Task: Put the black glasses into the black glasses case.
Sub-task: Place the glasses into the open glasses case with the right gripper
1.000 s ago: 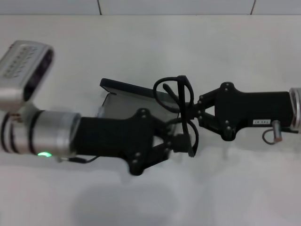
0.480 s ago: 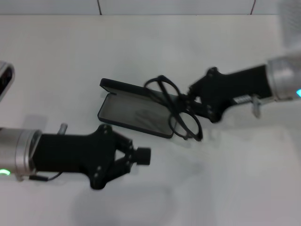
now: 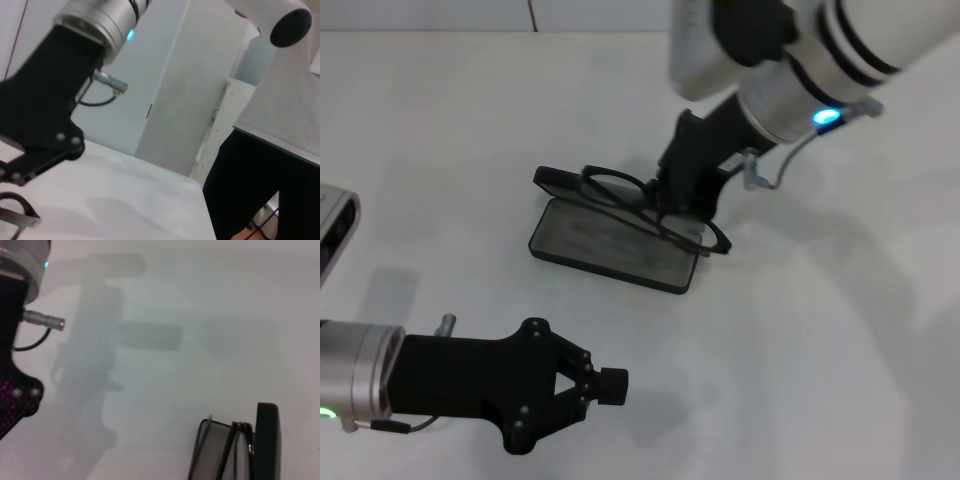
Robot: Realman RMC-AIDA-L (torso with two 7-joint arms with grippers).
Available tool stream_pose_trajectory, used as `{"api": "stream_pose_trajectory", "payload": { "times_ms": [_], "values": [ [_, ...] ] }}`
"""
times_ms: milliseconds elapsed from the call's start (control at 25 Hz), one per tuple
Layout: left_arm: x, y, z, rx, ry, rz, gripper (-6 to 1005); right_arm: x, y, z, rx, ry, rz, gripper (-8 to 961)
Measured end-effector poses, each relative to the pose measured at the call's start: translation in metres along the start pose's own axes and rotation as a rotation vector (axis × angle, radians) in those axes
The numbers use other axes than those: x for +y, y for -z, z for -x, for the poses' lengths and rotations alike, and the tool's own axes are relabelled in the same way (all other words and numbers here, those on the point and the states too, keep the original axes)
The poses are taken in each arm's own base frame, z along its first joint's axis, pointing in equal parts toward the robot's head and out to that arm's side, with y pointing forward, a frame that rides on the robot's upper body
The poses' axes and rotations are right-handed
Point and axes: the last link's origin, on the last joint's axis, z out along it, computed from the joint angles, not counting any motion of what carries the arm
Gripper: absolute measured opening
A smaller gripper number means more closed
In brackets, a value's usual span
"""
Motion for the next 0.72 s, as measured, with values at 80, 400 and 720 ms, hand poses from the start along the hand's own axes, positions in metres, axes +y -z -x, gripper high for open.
{"api": "stream_pose_trajectory", "payload": {
  "times_ms": [80,400,720],
  "values": [
    [0.002,0.000,0.002,0.003,0.005,-0.004,4,-0.003,-0.002,0.013,0.023,0.020,-0.004,50],
    [0.004,0.000,0.007,0.012,0.013,-0.018,6,-0.006,-0.010,0.028,0.082,0.020,0.009,52],
    [0.005,0.001,0.009,0.010,0.013,-0.027,7,0.001,-0.020,0.033,0.094,0.035,0.016,55]
  ]
}}
